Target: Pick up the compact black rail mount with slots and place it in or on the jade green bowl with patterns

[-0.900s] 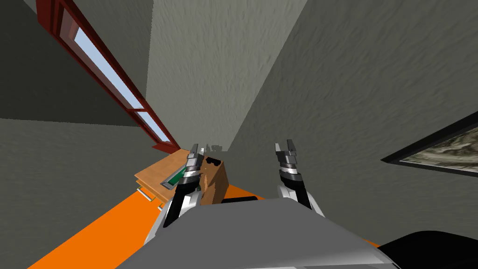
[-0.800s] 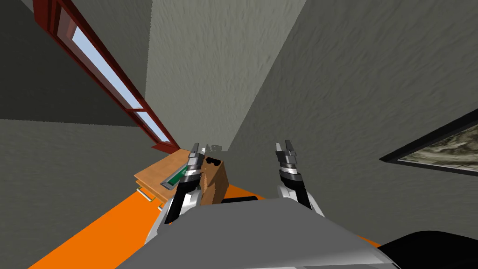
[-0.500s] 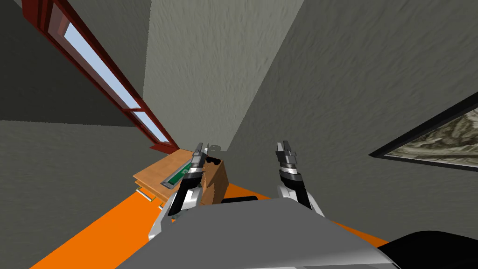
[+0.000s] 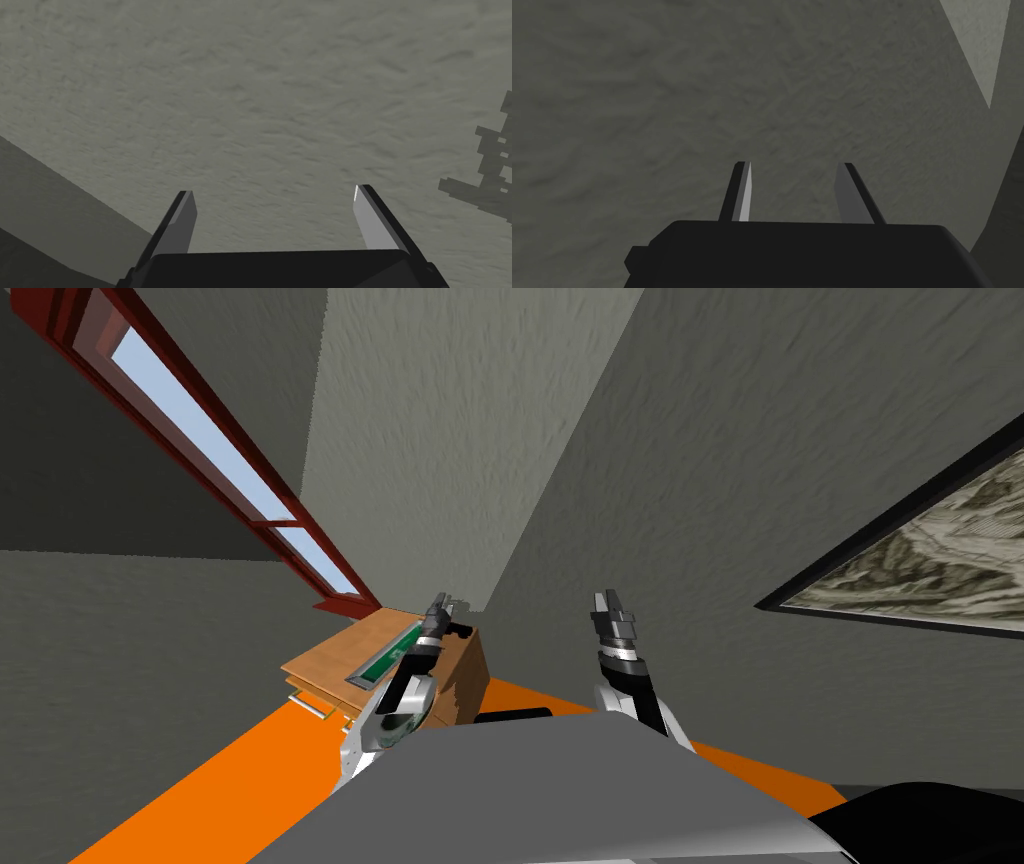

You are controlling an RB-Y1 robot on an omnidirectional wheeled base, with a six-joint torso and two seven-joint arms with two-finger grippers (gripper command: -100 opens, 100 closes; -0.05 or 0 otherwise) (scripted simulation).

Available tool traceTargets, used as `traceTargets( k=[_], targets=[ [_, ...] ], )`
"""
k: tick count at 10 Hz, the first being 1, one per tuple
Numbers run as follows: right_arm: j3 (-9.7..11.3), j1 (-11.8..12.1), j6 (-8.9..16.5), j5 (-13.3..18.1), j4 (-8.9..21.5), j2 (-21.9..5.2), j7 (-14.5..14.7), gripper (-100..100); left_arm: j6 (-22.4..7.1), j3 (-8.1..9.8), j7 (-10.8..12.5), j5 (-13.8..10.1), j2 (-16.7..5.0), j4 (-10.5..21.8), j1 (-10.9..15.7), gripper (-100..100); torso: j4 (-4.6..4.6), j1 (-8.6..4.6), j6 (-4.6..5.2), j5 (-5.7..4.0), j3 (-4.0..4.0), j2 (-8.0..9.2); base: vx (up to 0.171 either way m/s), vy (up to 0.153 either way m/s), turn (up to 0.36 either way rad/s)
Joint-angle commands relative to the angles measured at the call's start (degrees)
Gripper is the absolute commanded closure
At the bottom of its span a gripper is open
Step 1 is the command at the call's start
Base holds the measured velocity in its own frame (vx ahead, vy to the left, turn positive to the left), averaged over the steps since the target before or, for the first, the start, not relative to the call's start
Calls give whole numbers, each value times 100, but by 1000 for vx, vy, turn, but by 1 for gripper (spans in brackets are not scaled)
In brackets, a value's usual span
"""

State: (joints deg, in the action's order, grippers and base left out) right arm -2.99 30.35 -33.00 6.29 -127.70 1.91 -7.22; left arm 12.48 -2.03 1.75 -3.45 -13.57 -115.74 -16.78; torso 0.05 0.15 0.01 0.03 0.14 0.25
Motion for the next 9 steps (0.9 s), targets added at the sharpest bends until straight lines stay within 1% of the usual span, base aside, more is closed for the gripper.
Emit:
traceTargets(
  k=[1, 3, 4, 5, 6, 7, 8, 9],
  targets=[
    [0, 0, 0, 0, 0, 0, 0, 0, -165, -44, -46, -71, -66, 106, 81, -100, 0, 0, 0, 0, 0, 0, -59, 23, -26],
    [0, 0, 0, 0, 0, 0, 0, 0, -518, -98, -138, -344, -326, 553, 503, -100, -2, -3, 1, -1, -5, -9, -48, 24, -84],
    [0, 0, 0, 0, 0, 0, 0, 0, -586, -98, -138, -344, -326, 582, 503, -100, -2, -4, 1, -1, -5, -9, -40, 21, -32],
    [0, 1, 0, 0, 0, 0, 0, 0, -816, -123, -188, -483, -443, 821, 725, -100, -2, -4, -2, -1, -6, -12, -38, 24, -50],
    [0, 1, 0, 0, 0, 0, 0, 0, -983, -146, -240, -623, -550, 986, 922, -100, -3, -4, -1, 0, -7, -13, -51, 21, -134],
    [0, 0, 0, 0, 0, 0, 0, 0, -1058, -146, -240, -623, -550, 1111, 953, -100, -2, -5, 1, -1, -6, -11, -42, 19, -52],
    [0, 1, 0, 0, 0, 0, 0, 0, -1261, -167, -293, -763, -649, 1307, 1184, -100, -2, -5, -3, -1, -6, -12, -32, 21, -57],
    [0, 1, 0, 0, 0, 0, 0, 0, -1310, -167, -293, -763, -649, 1392, 1187, -100, -3, -5, -1, -1, -8, -16, -23, 19, -44]
  ],
)
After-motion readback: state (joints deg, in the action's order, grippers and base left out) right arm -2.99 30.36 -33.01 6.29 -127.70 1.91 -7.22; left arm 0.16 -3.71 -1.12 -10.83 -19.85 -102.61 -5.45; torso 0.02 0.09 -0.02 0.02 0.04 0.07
